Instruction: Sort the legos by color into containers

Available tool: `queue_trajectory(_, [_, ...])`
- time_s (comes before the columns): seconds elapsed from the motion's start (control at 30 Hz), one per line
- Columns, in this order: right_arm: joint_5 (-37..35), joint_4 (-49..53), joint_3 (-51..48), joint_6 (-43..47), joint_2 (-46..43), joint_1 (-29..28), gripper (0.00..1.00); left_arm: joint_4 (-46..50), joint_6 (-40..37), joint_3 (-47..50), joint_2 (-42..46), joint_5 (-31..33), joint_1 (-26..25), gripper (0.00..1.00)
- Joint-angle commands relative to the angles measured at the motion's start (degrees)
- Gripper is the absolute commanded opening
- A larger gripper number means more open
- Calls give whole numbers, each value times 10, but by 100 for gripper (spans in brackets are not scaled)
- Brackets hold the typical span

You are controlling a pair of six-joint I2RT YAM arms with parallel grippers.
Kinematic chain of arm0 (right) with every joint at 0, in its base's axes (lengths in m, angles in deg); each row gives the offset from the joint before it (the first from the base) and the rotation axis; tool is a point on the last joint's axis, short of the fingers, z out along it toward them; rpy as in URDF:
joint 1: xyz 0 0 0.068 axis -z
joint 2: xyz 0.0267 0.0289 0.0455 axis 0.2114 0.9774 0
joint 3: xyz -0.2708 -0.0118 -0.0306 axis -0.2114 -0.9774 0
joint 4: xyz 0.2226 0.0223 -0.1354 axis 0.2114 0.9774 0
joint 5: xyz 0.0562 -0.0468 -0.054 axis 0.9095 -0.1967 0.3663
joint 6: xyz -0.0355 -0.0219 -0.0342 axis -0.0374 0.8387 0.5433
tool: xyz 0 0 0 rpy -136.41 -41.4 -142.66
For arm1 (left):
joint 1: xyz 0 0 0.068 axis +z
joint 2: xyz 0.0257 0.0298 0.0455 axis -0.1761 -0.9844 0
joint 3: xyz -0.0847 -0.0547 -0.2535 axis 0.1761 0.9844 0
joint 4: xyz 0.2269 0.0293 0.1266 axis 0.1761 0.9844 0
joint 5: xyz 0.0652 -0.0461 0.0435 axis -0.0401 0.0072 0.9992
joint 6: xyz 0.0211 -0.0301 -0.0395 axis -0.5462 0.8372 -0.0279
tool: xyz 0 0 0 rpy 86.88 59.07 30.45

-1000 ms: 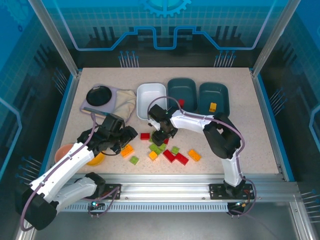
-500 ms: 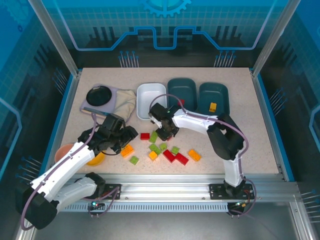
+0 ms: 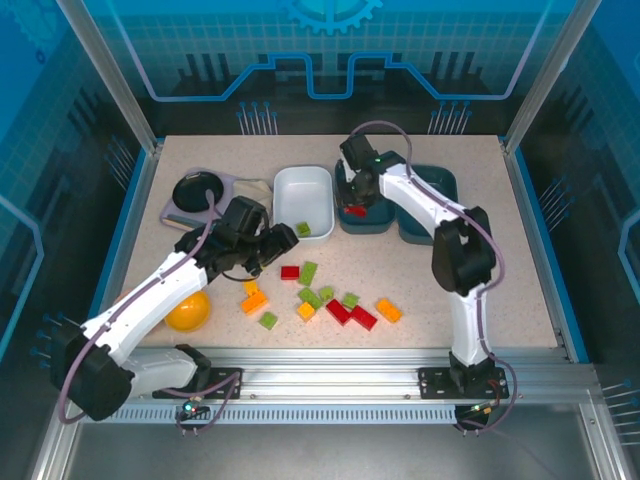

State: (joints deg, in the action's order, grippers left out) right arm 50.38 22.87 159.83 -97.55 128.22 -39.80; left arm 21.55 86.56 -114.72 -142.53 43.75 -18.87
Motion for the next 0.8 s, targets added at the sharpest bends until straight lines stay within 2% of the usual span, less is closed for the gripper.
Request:
queue_trajectory(0.0, [40, 65, 59, -36, 58, 13, 32, -4, -21, -26, -25, -24, -7, 75])
queue_trajectory(0.17, [60, 85, 100, -51, 103, 26, 38, -1, -35, -49, -60, -36, -18, 75])
queue_trajectory(0.3, [60, 93, 107, -53, 100, 28, 57, 2, -54, -64, -87, -50, -30, 73])
queue_trajectory(0.37, [55, 93, 106, -51, 83, 27, 62, 5, -63, -72, -101, -56, -37, 72])
queue_trajectory(0.57, [29, 74, 57, -38, -27, 24, 62, 35, -97, -118, -149, -51, -79, 71])
queue_trajectory(0.77, [0, -11, -149, -47, -231, 6, 61, 73, -164, -182, -208, -29, -137, 69])
